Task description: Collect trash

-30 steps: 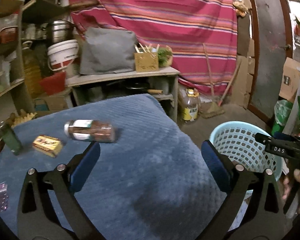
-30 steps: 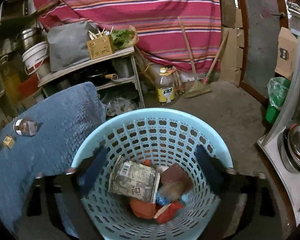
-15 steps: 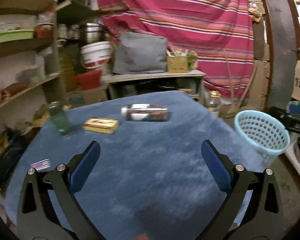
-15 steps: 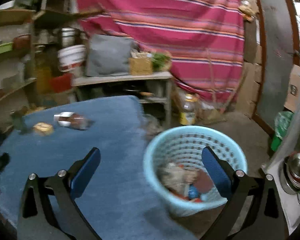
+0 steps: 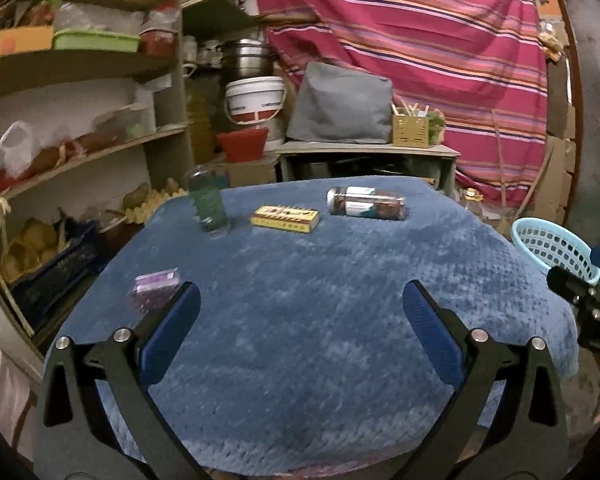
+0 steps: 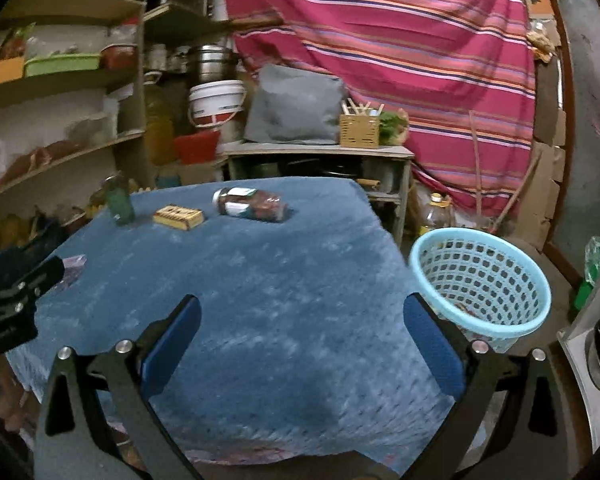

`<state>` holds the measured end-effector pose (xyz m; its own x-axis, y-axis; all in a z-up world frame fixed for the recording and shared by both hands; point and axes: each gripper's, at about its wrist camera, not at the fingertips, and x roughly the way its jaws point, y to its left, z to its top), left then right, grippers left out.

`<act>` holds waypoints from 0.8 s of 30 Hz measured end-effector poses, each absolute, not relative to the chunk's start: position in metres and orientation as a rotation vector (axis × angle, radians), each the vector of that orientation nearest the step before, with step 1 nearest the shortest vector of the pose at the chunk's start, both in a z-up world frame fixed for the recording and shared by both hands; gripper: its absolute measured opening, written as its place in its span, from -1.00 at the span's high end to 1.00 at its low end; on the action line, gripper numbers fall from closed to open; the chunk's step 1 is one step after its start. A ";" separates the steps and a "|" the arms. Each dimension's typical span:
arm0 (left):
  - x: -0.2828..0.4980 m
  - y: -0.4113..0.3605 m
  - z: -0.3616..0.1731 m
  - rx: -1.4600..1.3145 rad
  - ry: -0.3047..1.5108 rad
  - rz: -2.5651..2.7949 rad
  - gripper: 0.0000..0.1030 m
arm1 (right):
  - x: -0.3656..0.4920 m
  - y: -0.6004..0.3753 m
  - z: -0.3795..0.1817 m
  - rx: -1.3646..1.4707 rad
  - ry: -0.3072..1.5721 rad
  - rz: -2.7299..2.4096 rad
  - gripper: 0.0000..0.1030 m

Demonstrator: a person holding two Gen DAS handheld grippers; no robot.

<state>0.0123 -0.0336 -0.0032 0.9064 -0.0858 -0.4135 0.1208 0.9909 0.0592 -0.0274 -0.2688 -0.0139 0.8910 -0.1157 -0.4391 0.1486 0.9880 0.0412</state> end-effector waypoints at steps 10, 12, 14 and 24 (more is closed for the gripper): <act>0.018 -0.028 -0.008 0.083 0.417 -0.079 -0.90 | -0.024 -0.252 -0.011 0.073 0.422 -0.124 -0.92; 0.018 -0.029 -0.009 0.085 0.415 -0.071 -0.90 | -0.023 -0.248 -0.011 0.071 0.420 -0.122 -0.92; 0.020 -0.028 -0.011 0.086 0.418 -0.063 -0.90 | -0.021 -0.245 -0.012 0.068 0.417 -0.122 -0.92; 0.023 -0.024 -0.013 0.067 0.423 -0.070 -0.90 | -0.020 -0.240 -0.011 0.049 0.398 -0.146 -0.92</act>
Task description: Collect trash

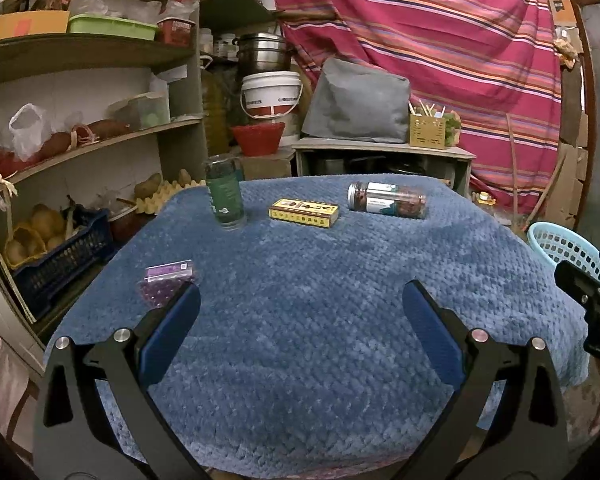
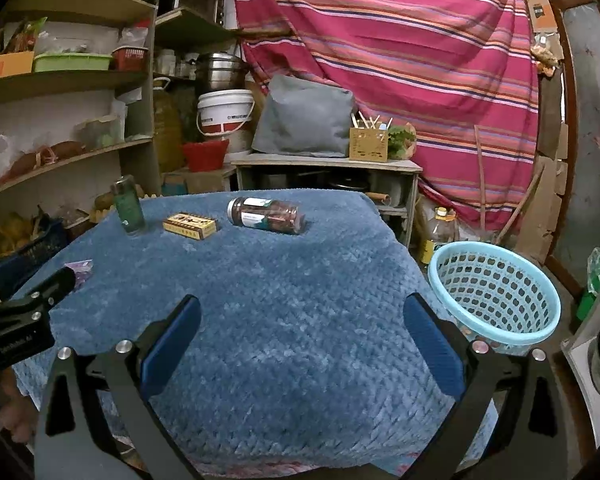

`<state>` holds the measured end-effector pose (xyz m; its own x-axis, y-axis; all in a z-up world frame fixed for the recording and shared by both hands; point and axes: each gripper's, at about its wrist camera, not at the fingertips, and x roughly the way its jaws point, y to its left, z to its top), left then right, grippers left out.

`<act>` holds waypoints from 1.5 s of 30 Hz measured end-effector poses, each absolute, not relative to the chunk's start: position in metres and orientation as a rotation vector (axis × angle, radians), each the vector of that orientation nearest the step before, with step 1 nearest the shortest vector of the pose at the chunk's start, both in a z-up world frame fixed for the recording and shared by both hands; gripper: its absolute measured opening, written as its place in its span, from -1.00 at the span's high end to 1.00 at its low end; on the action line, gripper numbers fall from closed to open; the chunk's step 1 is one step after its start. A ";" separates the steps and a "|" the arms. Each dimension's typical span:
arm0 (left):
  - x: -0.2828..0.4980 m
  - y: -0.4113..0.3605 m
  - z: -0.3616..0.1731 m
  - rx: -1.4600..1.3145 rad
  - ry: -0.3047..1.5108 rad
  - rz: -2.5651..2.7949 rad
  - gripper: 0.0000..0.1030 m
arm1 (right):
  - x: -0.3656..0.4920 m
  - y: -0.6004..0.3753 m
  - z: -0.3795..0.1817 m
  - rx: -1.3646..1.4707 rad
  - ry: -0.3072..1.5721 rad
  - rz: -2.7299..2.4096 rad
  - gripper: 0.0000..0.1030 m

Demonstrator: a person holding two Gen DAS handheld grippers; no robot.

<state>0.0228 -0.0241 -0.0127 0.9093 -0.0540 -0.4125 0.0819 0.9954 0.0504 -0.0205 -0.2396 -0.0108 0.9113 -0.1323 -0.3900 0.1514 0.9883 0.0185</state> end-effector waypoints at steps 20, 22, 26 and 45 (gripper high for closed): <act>0.023 -0.032 -0.011 0.081 0.414 -0.093 -0.90 | -0.021 -0.239 -0.009 0.033 0.387 -0.156 -0.92; 0.023 -0.032 -0.011 0.082 0.412 -0.090 -0.90 | -0.021 -0.239 -0.009 0.038 0.387 -0.152 -0.92; 0.023 -0.032 -0.009 0.084 0.406 -0.087 -0.90 | -0.021 -0.240 -0.008 0.044 0.387 -0.150 -0.92; 0.023 -0.032 -0.008 0.084 0.402 -0.086 -0.90 | -0.020 -0.239 -0.008 0.047 0.389 -0.148 -0.92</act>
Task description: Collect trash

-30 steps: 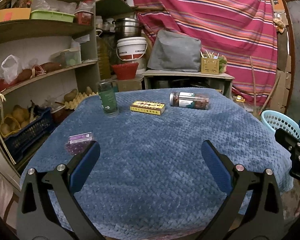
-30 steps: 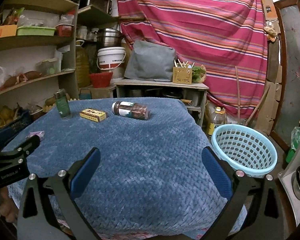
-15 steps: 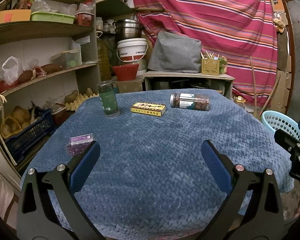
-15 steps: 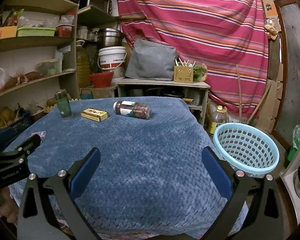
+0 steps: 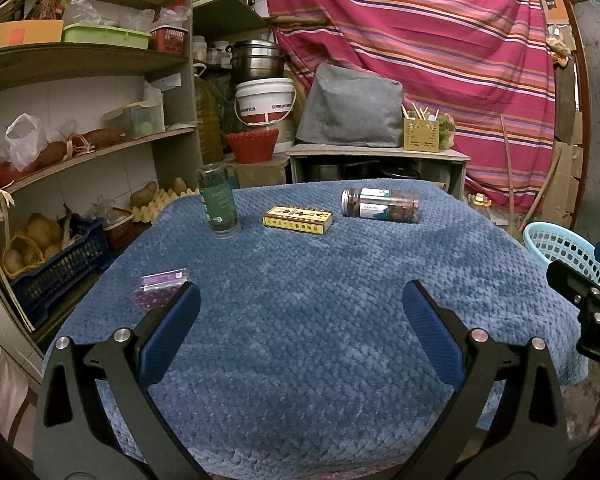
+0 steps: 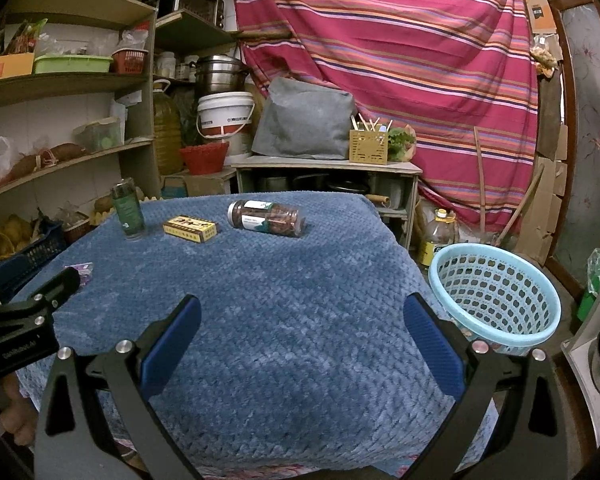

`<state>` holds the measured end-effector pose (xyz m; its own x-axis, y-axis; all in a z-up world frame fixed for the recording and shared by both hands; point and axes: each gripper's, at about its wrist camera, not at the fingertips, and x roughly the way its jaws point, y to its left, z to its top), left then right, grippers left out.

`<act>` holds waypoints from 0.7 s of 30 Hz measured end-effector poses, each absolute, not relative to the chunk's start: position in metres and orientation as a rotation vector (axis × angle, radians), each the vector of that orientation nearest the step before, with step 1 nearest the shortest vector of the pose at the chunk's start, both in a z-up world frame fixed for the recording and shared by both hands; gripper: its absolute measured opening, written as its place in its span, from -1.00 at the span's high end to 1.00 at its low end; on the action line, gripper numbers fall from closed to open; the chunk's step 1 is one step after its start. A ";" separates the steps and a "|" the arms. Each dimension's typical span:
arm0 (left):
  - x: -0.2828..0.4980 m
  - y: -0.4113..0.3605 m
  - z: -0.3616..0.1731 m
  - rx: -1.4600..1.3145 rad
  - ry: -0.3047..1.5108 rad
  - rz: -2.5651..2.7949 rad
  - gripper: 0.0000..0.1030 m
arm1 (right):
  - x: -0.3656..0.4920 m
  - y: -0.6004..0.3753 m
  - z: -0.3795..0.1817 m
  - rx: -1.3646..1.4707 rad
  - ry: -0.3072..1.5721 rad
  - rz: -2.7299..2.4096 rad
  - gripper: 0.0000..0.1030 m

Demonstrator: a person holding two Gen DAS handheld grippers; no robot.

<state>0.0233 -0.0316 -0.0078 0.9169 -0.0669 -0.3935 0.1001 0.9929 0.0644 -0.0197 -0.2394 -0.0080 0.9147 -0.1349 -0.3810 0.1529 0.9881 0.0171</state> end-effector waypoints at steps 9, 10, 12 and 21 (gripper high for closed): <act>0.023 -0.030 -0.006 0.084 0.399 -0.084 -0.90 | -0.019 -0.239 -0.008 0.045 0.389 -0.149 -0.92; 0.023 -0.030 -0.006 0.085 0.397 -0.082 -0.90 | -0.019 -0.239 -0.008 0.046 0.390 -0.148 -0.92; 0.023 -0.030 -0.006 0.086 0.399 -0.082 -0.90 | -0.019 -0.239 -0.008 0.045 0.390 -0.149 -0.92; 0.023 -0.030 -0.006 0.086 0.397 -0.083 -0.90 | -0.020 -0.238 -0.008 0.045 0.389 -0.150 -0.92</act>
